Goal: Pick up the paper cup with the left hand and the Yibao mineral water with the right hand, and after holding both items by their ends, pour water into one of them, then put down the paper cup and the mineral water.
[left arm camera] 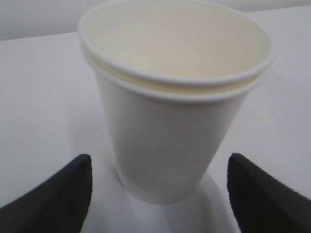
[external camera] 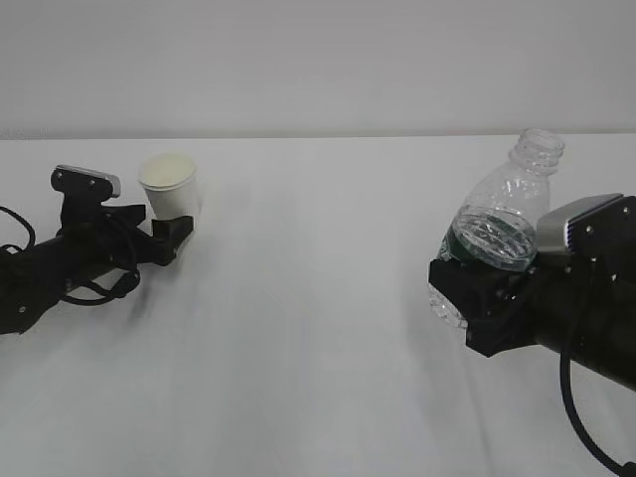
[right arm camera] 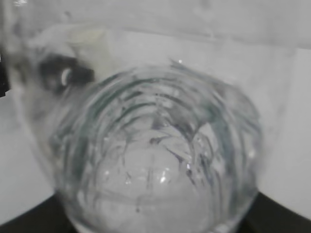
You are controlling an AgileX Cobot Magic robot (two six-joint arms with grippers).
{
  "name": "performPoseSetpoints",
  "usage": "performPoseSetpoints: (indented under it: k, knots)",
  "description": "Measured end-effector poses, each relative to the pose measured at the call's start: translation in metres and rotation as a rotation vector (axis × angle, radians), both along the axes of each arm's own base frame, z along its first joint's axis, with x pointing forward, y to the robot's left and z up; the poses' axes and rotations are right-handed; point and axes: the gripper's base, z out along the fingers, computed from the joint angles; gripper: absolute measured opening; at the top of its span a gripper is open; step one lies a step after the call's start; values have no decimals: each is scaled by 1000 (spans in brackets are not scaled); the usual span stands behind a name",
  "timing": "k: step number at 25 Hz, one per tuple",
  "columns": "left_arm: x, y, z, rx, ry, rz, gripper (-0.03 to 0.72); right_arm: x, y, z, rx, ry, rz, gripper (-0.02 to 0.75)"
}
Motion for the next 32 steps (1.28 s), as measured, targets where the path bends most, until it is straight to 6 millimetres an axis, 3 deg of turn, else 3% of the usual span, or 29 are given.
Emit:
performPoseSetpoints:
  k: [9,16,21,32]
  knots:
    - [14,-2,7,-3,-10,-9,624,0,0,0,0,-1,0,404]
    - [21,-8,0,-4,-6,-22,619,0,0,0,0,-1,0,404]
    - [24,-17,2,-5,-12,-40,617,0,0,0,0,-1,0,404]
    - [26,-16,0,12,14,-32,609,0,0,0,1,-2,0,404]
